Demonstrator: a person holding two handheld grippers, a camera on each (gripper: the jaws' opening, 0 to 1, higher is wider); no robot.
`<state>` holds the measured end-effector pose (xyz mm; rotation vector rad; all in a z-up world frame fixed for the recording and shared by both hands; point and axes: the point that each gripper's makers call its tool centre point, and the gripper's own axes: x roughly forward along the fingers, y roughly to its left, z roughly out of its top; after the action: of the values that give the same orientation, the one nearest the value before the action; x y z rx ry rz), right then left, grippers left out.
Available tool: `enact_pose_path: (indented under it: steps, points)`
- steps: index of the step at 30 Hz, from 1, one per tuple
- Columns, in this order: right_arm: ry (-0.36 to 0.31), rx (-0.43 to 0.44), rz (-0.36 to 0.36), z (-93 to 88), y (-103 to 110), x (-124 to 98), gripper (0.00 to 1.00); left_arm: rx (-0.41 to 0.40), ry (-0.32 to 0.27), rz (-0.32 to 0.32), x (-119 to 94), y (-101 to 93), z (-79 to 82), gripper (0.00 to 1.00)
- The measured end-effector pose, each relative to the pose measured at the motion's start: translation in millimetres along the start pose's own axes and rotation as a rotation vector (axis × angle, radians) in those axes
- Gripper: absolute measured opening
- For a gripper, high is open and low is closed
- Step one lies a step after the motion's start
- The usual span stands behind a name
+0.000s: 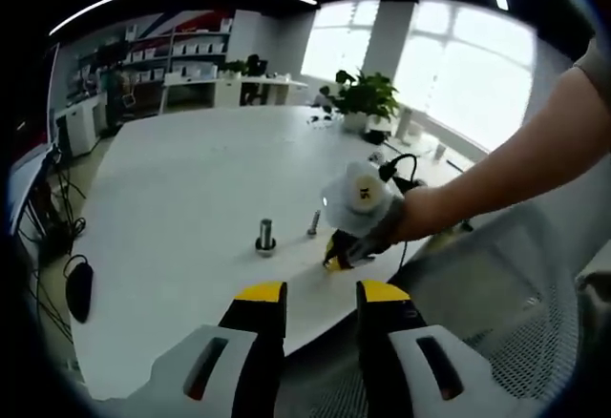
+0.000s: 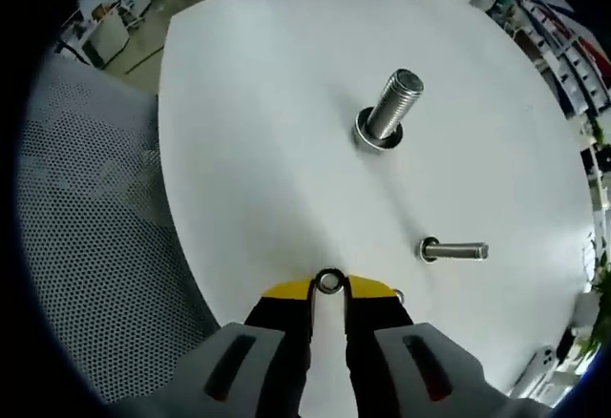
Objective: Place the washer onto the threaded stud by aligning its center hole with the stud, sliding it down to the base, and recovering from edge contact or off-axis alignment until the washer reaches the visible bottom stop.
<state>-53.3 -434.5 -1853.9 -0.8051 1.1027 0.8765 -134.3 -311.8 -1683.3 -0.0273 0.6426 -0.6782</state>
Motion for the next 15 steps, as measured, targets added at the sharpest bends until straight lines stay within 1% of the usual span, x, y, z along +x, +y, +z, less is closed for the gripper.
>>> enact_pose_path:
  steps: [3,7,9,12,15]
  points:
    - [-0.023,0.025,-0.01,0.3,-0.2,-2.0,0.13,0.0,-0.005,0.001,-0.2,0.2,0.9,0.27]
    - [-0.029,0.029,0.001,1.0,-1.1,-2.2,0.13,-0.003,-0.007,0.002,-0.6,0.6,1.1,0.27]
    - [-0.039,0.04,-0.004,2.6,-6.6,-5.2,0.13,-0.004,-0.01,0.002,-0.4,0.8,1.8,0.27]
    - [-0.065,0.111,0.0,4.6,-13.9,-9.8,0.13,-0.004,-0.009,0.006,-0.6,1.4,1.9,0.27]
    - [-0.068,0.118,-0.011,-0.6,-22.5,-13.1,0.13,-0.004,-0.007,0.007,-0.1,1.6,2.2,0.27]
